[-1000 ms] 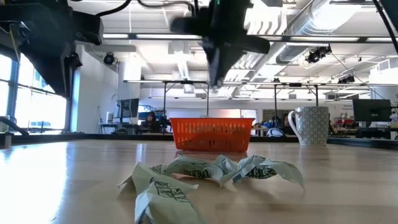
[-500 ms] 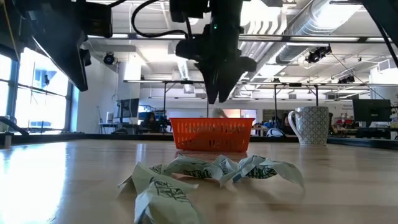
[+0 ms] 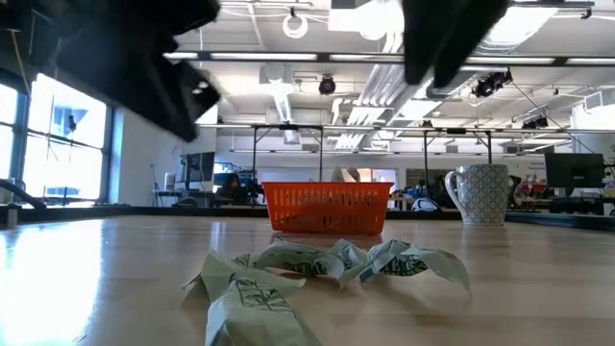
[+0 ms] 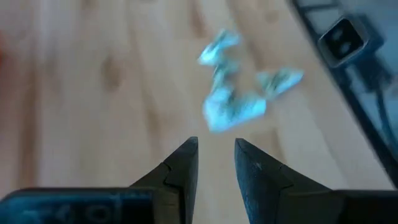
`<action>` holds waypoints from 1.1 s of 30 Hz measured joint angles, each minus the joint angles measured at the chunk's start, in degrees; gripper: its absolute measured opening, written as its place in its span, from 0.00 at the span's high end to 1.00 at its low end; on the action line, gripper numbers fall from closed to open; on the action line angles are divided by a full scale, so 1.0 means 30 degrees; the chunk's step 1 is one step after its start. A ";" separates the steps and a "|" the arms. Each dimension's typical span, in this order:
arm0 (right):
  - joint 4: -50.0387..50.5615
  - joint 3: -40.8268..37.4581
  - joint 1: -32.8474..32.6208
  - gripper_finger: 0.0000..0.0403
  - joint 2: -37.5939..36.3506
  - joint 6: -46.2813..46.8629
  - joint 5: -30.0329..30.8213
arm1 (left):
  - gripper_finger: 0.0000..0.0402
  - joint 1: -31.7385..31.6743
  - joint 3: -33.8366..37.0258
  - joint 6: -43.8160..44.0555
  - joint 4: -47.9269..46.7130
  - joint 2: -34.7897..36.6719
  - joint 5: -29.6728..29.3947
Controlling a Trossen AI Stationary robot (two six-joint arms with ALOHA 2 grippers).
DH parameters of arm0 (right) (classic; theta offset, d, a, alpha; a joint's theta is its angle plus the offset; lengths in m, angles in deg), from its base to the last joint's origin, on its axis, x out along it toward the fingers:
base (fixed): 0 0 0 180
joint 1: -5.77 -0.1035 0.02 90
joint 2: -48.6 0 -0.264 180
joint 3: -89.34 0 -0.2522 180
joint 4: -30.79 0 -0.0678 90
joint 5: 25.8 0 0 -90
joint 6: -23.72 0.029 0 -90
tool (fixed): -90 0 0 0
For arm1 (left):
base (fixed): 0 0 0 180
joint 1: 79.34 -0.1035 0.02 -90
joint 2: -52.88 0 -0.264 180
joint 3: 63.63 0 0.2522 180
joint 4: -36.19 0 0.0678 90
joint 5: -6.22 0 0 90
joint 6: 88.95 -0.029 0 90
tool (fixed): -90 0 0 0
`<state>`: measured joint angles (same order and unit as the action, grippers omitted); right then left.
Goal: Pick and place Stevia / Truvia into bins
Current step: Put the stevia packet into the orange bin
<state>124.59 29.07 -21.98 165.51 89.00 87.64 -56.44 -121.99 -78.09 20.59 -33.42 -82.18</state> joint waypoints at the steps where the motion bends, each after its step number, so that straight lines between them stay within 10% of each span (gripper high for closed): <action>1: 0.0127 0.0000 -0.0561 0.20 0.0041 0.1085 -0.0007 | 0.66 -0.0011 -0.0094 -0.0320 0.0975 -0.0608 0.0514; 14: 0.2212 -0.0007 -0.4264 0.19 0.0320 0.5357 -0.0294 | 0.64 0.1049 -0.5371 -0.2112 0.0199 -0.7312 0.0937; 27: 0.0655 -0.2328 -0.5992 0.19 0.0284 0.6175 -0.1475 | 0.35 0.0995 -0.8545 -0.3033 -0.4498 -0.9258 0.0956; 33: 0.0631 -0.2521 -0.5891 0.19 0.0298 0.5898 -0.0962 | 0.47 0.0826 -0.8524 -0.3055 -0.4836 -1.0024 0.1047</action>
<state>126.48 21.51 -39.65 166.40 106.69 84.76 -53.96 -147.56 -87.25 6.08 -63.50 -79.05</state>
